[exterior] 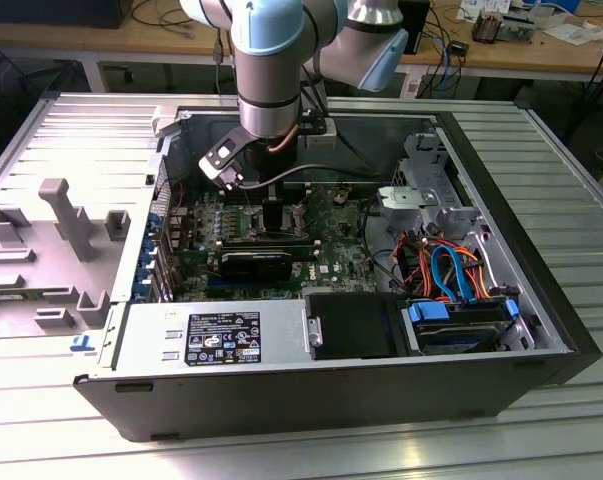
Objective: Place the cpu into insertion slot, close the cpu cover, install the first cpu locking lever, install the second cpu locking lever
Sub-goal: 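Place the cpu into insertion slot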
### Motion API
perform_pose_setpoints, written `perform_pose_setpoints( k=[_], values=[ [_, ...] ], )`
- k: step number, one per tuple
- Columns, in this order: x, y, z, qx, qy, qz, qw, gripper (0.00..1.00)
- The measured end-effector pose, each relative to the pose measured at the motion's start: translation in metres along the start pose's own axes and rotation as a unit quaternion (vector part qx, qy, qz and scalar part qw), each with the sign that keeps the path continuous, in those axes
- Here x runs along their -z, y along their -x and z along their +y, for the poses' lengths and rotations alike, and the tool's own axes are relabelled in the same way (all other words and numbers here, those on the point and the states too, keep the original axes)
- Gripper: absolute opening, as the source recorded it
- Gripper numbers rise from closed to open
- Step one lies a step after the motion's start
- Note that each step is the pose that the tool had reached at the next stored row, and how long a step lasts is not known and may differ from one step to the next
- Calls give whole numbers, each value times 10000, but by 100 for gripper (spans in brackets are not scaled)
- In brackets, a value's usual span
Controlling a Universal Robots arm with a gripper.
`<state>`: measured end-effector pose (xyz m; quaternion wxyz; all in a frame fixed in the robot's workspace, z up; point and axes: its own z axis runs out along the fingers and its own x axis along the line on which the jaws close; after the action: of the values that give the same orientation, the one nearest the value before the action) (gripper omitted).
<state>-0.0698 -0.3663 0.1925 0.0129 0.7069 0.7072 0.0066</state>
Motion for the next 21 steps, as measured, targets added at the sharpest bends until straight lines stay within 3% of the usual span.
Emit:
perform_pose_setpoints(
  k=[5, 9, 11, 21],
  values=[
    [0, -2, 1, 0, 2, -14, 10000, 76],
    [-5, -6, 5, 3, 18, -123, 9999, 76],
    [-1, -6, 4, 4, 17, -148, 9999, 76],
    [3, -4, 3, 5, 14, -164, 9999, 76]
  ],
)
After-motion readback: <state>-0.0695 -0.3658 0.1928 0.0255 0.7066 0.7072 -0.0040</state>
